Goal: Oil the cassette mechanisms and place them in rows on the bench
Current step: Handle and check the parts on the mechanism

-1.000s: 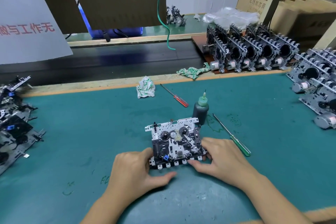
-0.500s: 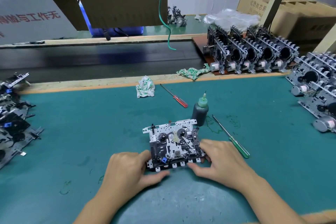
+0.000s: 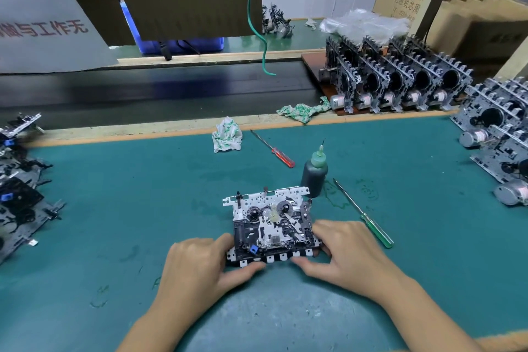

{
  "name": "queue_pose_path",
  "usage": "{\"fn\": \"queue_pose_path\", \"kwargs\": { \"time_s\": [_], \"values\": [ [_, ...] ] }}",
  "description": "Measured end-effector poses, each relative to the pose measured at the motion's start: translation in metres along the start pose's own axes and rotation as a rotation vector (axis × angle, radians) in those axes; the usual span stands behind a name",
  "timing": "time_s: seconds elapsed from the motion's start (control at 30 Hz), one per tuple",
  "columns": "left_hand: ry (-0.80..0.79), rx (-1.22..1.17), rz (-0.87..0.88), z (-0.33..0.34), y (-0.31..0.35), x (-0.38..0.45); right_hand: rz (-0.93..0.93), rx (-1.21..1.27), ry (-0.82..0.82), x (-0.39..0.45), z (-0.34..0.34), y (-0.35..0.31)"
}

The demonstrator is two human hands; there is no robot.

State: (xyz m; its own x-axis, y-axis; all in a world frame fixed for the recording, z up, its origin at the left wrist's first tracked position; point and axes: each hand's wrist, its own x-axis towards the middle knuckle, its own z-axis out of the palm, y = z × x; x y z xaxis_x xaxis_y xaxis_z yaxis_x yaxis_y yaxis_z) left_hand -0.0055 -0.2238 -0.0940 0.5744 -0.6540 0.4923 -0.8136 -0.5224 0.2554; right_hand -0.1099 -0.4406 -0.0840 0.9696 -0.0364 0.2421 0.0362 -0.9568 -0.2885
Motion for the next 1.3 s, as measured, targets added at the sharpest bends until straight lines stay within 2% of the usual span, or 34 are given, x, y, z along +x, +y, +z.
{"fn": "queue_pose_path", "kwargs": {
  "time_s": [0.2,0.33,0.47,0.67,0.83,1.1,1.23,1.3],
  "values": [
    [0.052,0.079,-0.113,0.005,0.013,0.003,-0.004,0.018,0.044,0.001,-0.001,-0.002],
    [0.115,0.156,-0.092,0.006,0.011,0.004,0.000,0.031,0.008,-0.001,-0.003,-0.003],
    [0.127,0.087,-0.061,0.005,0.009,0.006,0.012,0.023,0.011,-0.001,-0.001,-0.003],
    [0.036,-0.016,-0.038,0.000,0.009,0.004,0.003,0.029,0.032,-0.001,-0.002,-0.003],
    [0.041,-0.063,0.028,0.000,0.008,0.002,0.094,0.014,0.051,-0.002,0.004,-0.004],
    [0.027,0.010,-0.169,0.006,0.007,0.000,0.027,0.050,0.042,-0.002,0.002,-0.002],
    [0.021,0.019,-0.303,0.003,0.010,0.001,0.093,-0.106,0.012,-0.001,0.001,-0.008],
    [-0.020,0.028,-0.400,0.003,0.010,0.003,0.087,-0.107,0.115,0.002,-0.007,-0.013]
  ]
}}
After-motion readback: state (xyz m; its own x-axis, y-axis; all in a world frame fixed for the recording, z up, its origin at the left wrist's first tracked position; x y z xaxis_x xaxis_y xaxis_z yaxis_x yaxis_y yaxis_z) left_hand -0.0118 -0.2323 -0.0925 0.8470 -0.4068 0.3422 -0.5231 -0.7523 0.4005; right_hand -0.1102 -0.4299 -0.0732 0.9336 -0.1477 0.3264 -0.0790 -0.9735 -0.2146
